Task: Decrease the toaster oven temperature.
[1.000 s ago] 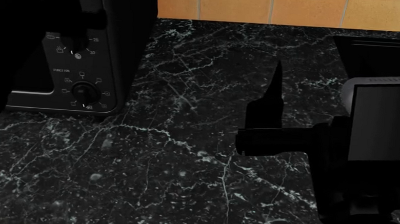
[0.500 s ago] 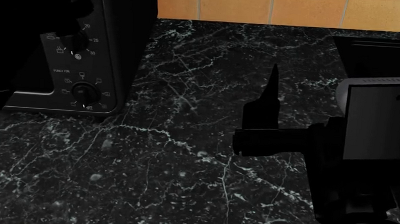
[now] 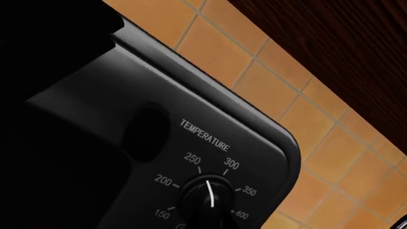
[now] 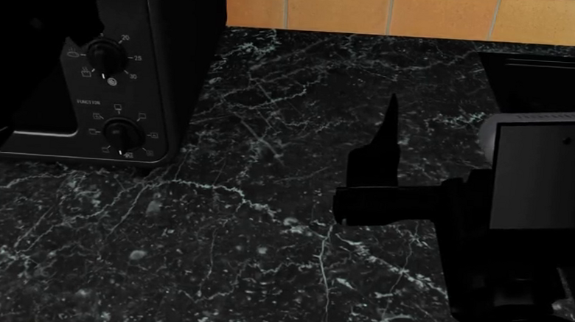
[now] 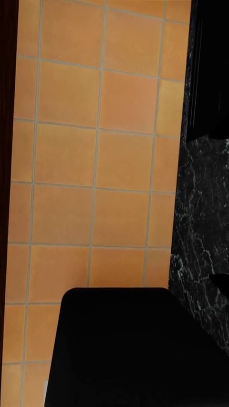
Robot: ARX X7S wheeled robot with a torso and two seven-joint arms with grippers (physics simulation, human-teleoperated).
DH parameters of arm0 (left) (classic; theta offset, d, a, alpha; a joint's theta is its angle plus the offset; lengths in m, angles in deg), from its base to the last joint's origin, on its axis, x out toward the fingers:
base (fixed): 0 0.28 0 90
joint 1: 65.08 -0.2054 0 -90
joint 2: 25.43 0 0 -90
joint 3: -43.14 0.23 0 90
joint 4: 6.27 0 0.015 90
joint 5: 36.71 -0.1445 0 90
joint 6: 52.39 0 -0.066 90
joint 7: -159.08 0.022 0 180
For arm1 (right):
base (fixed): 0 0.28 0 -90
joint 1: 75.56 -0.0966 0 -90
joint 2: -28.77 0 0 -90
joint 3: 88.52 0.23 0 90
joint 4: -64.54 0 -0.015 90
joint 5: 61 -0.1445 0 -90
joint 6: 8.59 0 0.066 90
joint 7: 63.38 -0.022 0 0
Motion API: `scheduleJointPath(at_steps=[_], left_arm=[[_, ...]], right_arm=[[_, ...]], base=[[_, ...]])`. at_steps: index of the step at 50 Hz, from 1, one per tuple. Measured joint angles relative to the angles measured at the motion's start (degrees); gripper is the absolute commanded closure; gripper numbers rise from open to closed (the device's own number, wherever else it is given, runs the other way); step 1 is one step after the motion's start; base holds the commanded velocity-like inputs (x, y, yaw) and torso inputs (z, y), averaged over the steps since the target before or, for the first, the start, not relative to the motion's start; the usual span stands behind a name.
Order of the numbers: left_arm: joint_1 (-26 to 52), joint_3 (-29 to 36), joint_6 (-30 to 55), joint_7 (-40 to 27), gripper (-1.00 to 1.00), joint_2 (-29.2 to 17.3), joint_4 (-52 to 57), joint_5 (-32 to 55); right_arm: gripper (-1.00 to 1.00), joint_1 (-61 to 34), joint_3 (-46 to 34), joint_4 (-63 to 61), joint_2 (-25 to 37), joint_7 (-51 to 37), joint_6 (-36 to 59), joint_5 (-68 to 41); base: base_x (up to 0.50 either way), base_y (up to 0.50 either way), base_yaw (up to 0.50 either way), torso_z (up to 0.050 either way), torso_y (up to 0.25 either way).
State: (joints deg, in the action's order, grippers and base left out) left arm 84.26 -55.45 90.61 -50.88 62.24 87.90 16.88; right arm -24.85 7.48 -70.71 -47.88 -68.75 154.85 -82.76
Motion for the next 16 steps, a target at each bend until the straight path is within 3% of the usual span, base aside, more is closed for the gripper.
scheduleJointPath(at_steps=[16], left_arm=[[-1.7, -6.2, -4.4, -2.7, 1.0, 2.3, -1.3, 9.7]], right_arm=[[-1.0, 0.1, -0.7, 0.6, 0.1, -0.5, -0.5, -0.3]], base=[[0.0, 0.0, 0.01, -0.001, 0.001]])
